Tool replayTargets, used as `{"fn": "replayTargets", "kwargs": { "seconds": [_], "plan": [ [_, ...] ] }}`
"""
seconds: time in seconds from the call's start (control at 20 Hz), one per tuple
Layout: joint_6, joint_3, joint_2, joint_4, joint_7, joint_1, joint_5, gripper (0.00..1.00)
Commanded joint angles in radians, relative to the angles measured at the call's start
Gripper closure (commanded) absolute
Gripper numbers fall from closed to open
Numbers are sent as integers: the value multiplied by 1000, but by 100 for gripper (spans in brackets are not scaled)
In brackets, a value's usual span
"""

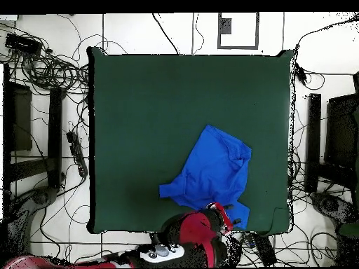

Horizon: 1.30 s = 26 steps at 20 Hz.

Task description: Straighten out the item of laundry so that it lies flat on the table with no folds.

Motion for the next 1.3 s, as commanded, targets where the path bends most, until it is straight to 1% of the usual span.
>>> {"fn": "replayTargets", "kwargs": {
  "seconds": [0.05,0.15,0.5,0.6,0.8,1.1,1.3],
  "plan": [
    [-36,203,-174,-115,53,-23,-74,0],
    [-33,181,-185,-134,46,-6,-82,0],
    [0,209,-260,-196,-2,-42,-168,0],
    [-2,239,-283,-218,-15,-69,-205,0],
    [-22,288,-298,-275,-25,-116,-269,0],
    [-28,357,-297,-348,-18,-177,-339,0],
    [-64,372,-266,-381,6,-191,-357,0]
  ]
}}
